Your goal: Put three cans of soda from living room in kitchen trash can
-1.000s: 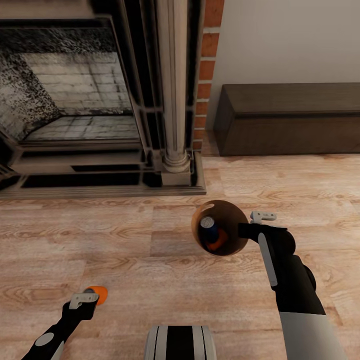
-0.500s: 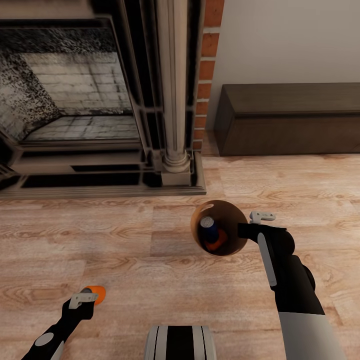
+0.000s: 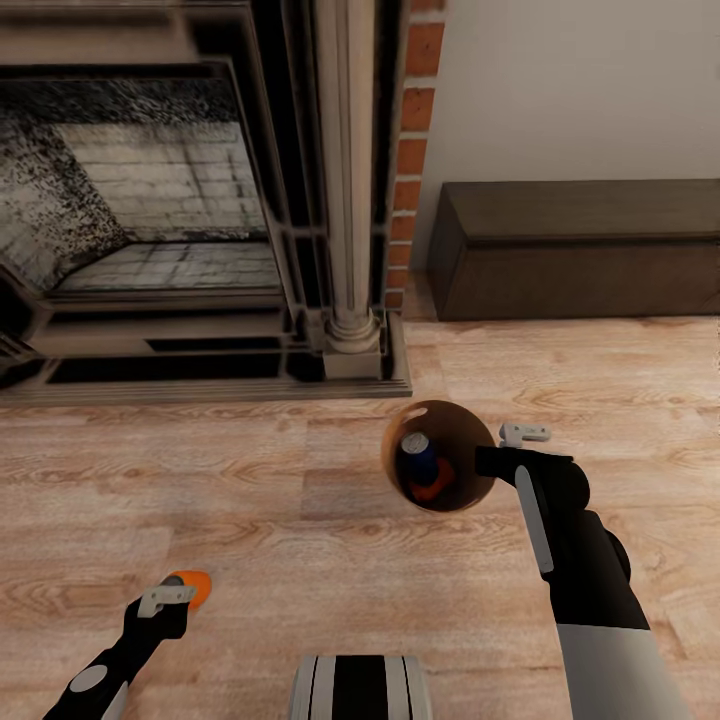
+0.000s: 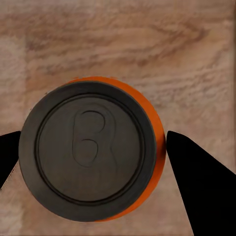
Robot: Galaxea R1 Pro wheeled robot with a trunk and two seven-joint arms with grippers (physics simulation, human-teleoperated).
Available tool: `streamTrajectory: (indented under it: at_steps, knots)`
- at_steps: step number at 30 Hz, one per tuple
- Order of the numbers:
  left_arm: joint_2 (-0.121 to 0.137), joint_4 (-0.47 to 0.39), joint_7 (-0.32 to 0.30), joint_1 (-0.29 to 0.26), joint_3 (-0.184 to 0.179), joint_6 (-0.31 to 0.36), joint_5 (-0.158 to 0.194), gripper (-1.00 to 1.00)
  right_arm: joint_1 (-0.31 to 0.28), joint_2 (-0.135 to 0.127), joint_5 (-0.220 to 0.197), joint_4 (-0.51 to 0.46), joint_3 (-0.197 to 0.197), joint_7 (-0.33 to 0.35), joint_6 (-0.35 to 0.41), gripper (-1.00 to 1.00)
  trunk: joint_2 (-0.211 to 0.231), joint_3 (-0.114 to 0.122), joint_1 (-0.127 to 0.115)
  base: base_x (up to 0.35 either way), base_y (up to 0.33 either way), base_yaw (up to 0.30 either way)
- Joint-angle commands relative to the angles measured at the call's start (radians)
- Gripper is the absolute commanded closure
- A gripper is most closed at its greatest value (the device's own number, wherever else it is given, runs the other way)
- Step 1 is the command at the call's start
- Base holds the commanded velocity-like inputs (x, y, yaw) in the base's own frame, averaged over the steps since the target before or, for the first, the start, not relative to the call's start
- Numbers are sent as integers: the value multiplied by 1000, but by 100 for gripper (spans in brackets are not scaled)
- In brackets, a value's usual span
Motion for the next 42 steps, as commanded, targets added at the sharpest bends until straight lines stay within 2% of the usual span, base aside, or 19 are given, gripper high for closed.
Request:
streamTrajectory:
  at_steps: [1,3,26,33,42]
  knots:
    - [0,0,-1,0,0,0,0,100,0,0,-13,0,0,4,-1,100,0,4,0,0,0,0]
    - [0,0,-1,0,0,0,0,100,0,0,-13,0,0,4,-1,100,1,12,-1,0,0,0]
    - [0,1,-1,0,0,0,-1,100,1,1,-14,0,1,4,-1,100,162,84,-90,0,0,0]
    - [0,0,-1,0,0,0,-1,100,1,1,-13,0,28,4,-1,100,211,106,-116,0,0,0]
    - [0,1,-1,0,0,0,0,100,1,2,-11,17,35,4,-1,100,274,134,-151,0,0,0]
